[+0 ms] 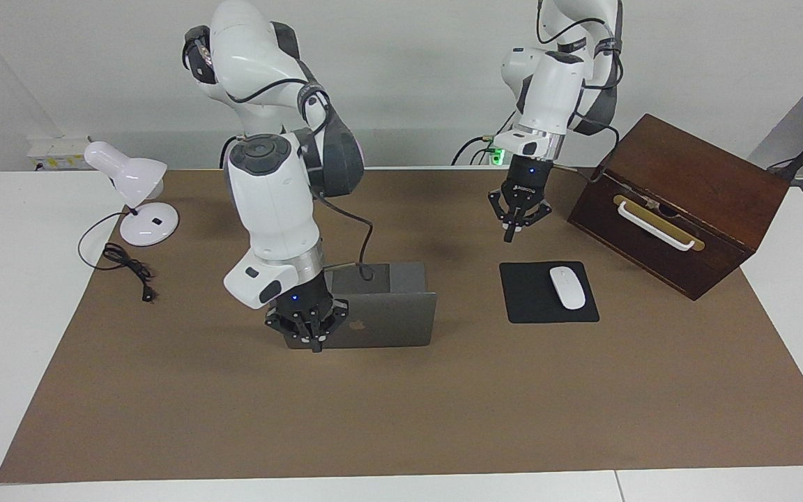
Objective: Close laptop with both arms
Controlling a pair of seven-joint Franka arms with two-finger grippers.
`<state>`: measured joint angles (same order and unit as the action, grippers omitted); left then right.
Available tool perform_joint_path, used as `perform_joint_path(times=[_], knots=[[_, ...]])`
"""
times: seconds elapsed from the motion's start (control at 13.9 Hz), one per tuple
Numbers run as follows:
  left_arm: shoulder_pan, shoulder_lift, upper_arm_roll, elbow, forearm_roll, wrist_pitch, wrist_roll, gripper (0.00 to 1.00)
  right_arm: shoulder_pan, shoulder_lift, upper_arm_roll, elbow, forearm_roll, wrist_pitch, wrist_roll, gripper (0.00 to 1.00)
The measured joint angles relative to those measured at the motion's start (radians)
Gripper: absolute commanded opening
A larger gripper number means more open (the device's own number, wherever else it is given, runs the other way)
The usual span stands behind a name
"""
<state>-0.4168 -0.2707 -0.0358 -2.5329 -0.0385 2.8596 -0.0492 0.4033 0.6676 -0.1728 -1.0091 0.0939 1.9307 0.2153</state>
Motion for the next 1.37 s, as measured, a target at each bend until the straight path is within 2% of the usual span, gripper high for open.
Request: perform_joint_path(times=[0.14, 0.58, 1.01, 1.37], knots=[[-0.028, 0.028, 0.0, -0.033, 0.0, 0.089, 0.0, 0.0, 0.0, 0.0, 0.0, 0.0, 0.001, -0.036, 0.0, 0.0], [-0.112, 0.197, -0.001, -0.044, 0.0, 0.316, 0.0, 0.0, 0.0, 0.0, -0.011, 0.001, 0.051, -0.165, 0.0, 0.0], [-0.158, 0.28, 0.0, -0.037, 0.0, 0.428, 0.003, 0.0, 0.0, 0.0, -0.037, 0.004, 0.104, -0.27, 0.0, 0.0], [-0.21, 0.425, 0.0, -0.015, 0.0, 0.595, 0.004, 0.0, 0.0, 0.0, -0.052, 0.008, 0.129, -0.355, 0.0, 0.0]])
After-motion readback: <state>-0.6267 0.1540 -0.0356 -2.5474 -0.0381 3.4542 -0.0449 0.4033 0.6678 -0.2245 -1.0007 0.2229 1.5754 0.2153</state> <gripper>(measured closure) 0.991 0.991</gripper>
